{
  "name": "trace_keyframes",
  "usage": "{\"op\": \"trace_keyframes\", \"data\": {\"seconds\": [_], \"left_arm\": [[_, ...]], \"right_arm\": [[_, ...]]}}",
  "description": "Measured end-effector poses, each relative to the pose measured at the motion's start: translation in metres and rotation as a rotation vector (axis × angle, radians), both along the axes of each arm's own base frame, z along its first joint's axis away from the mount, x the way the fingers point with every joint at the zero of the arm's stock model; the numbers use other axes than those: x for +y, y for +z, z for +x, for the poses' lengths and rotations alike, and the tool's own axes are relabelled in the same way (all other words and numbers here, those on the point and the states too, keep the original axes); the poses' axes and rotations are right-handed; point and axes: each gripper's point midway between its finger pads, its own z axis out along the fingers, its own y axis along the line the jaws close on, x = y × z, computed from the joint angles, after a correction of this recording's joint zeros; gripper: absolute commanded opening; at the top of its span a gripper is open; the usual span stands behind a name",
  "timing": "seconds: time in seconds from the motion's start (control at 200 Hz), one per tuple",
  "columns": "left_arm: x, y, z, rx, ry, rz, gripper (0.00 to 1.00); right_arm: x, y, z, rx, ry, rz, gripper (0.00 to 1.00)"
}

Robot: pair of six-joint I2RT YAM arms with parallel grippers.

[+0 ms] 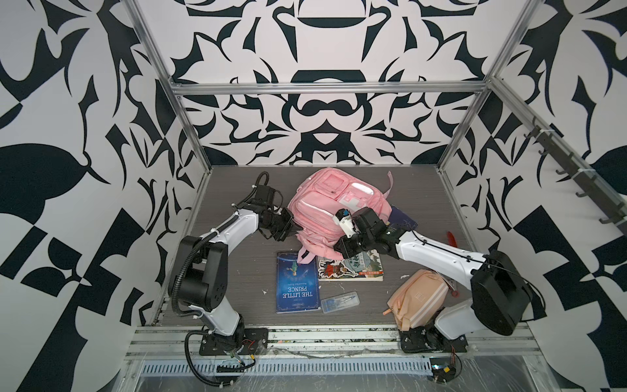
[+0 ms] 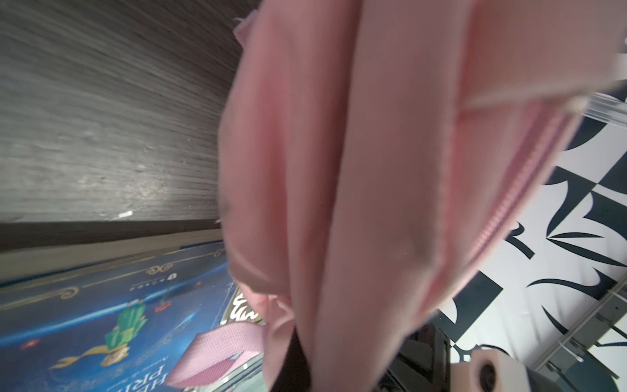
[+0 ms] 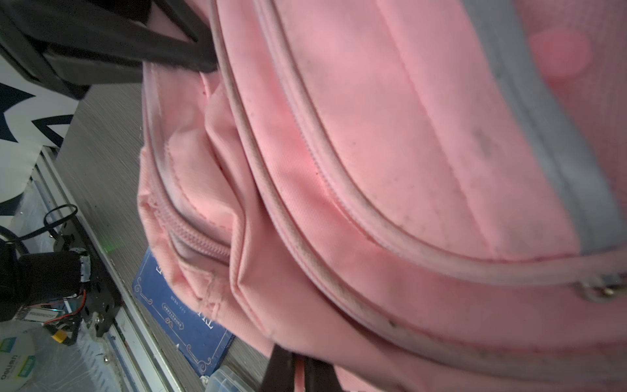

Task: Pack books, pencil case, and school supplies into a backpack
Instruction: Unzip the student bag at the top-center of the table.

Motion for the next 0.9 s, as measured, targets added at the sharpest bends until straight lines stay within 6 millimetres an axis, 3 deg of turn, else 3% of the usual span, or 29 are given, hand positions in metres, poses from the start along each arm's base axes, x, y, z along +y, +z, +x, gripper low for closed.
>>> {"op": "trace_keyframes", "data": {"seconds": [0.22, 0.35, 0.5, 0.64, 0.9], "left_arm": [[0.013, -0.034, 0.008, -0.006, -0.075, 0.073, 0.0], [0.014, -0.052, 0.019, 0.015, -0.108, 0.081, 0.0], [0.005, -0.048, 0.027, -0.013, -0.147, 0.063, 0.0], [0.003, -0.047, 0.019, -0.042, -0.146, 0.057, 0.0], [0.003, -0.044, -0.01, -0.073, -0.129, 0.067, 0.0]], "right_arm": [[-0.001, 0.016, -0.008, -0.023, 0.028, 0.023, 0.0], [-0.005, 0.013, -0.017, -0.029, 0.09, -0.008, 0.0], [-0.008, 0.011, -0.018, -0.029, 0.105, -0.019, 0.0], [-0.003, 0.007, -0.021, 0.026, 0.083, -0.001, 0.0], [0.041, 0.001, -0.018, 0.11, 0.075, 0.05, 0.0]]}}
